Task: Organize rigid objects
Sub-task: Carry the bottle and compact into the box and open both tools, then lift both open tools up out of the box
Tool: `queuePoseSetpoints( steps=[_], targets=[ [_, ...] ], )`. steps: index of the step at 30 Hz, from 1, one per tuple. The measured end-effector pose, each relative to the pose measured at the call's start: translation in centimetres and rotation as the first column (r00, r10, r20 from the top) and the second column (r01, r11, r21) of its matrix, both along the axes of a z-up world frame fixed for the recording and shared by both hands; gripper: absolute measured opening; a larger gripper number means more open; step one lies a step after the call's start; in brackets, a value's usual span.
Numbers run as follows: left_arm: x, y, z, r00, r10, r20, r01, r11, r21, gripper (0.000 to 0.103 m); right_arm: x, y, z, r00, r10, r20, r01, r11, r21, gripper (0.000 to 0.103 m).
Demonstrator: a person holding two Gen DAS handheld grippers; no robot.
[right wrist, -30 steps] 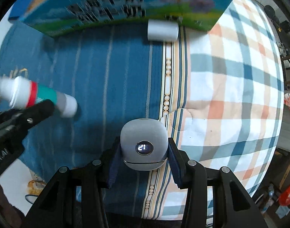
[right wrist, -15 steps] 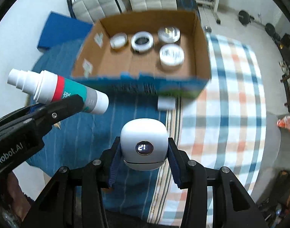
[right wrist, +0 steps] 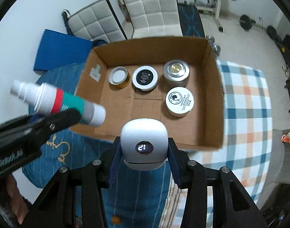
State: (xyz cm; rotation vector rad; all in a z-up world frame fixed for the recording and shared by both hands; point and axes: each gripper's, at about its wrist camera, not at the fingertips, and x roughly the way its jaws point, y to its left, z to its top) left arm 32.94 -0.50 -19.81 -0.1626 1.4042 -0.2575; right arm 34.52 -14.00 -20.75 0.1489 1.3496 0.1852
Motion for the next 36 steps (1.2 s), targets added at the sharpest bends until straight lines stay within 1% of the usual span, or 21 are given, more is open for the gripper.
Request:
queuePoseSetpoints(
  steps=[3,4,5,8,11,13,15,18,20,22,25,28,30,34,35,36],
  targets=[
    [1.4,0.4,-3.9,0.994,-0.021,-0.109,0.023,1.000,0.016,0.030,2.5,0.2,-3.6,0.996,-0.005,-0.084,0.007,1.000,0.016,0.048],
    [1.9,0.3,-5.3,0.989,-0.032,-0.146,0.036,0.999,0.026,0.030,3.0,0.2,-4.4,0.994,-0.001,-0.106,0.003,1.000,0.023,0.048],
    [2.2,0.3,-6.3,0.984,-0.036,-0.172,0.042,0.999,0.028,0.030,3.7,0.3,-5.9,0.990,-0.005,-0.139,0.009,0.999,0.033,0.048],
    [3.6,0.2,-9.7,0.968,-0.034,-0.248,0.042,0.999,0.026,0.030,5.3,0.9,-9.1,0.981,-0.003,-0.192,0.003,1.000,0.004,0.048],
    [4.9,0.0,-11.9,0.961,-0.023,-0.276,0.033,0.999,0.033,0.029,6.4,1.6,-11.8,0.971,0.001,-0.240,-0.007,1.000,-0.024,0.048],
    [5.8,0.0,-13.0,0.961,-0.003,-0.278,0.011,1.000,0.025,0.030,7.1,1.7,-13.2,0.965,-0.006,-0.262,-0.007,0.999,-0.051,0.048],
    [6.4,0.1,-13.2,0.964,0.014,-0.267,-0.010,1.000,0.016,0.030,7.5,1.7,-14.2,0.961,-0.013,-0.278,-0.003,0.998,-0.057,0.048],
    [7.0,0.5,-13.9,0.958,0.037,-0.286,-0.038,0.999,0.000,0.029,8.1,1.4,-15.4,0.954,-0.030,-0.299,0.013,0.998,-0.060,0.048],
    [7.1,0.5,-14.7,0.954,0.040,-0.298,-0.038,0.999,0.015,0.027,8.4,1.3,-16.0,0.953,-0.037,-0.302,0.017,0.997,-0.071,0.048],
    [6.9,0.6,-15.2,0.949,0.039,-0.313,-0.044,0.999,-0.008,0.028,8.6,1.2,-16.3,0.950,-0.045,-0.310,0.025,0.997,-0.066,0.048],
    [6.4,0.4,-15.1,0.954,0.025,-0.300,-0.025,1.000,0.002,0.028,8.9,1.0,-16.7,0.949,-0.057,-0.312,0.039,0.997,-0.062,0.048],
    [5.9,0.3,-15.4,0.949,0.014,-0.315,-0.015,1.000,-0.001,0.027,9.1,1.2,-16.5,0.954,-0.054,-0.294,0.034,0.997,-0.073,0.049],
    [6.0,0.3,-15.5,0.951,0.017,-0.310,-0.014,1.000,0.014,0.028,9.4,1.5,-16.5,0.954,-0.047,-0.295,0.029,0.997,-0.065,0.049],
    [5.3,0.6,-14.2,0.958,0.027,-0.286,-0.010,0.998,0.060,0.030,9.7,2.0,-17.1,0.949,-0.044,-0.312,0.027,0.998,-0.059,0.049],
    [5.0,0.6,-13.6,0.962,0.027,-0.273,-0.005,0.997,0.080,0.032,9.7,2.0,-17.1,0.950,-0.048,-0.310,0.031,0.998,-0.060,0.049],
    [5.6,0.6,-12.8,0.964,0.029,-0.264,-0.004,0.996,0.095,0.036,9.6,1.9,-17.2,0.951,-0.051,-0.305,0.034,0.998,-0.058,0.049]
  ],
)
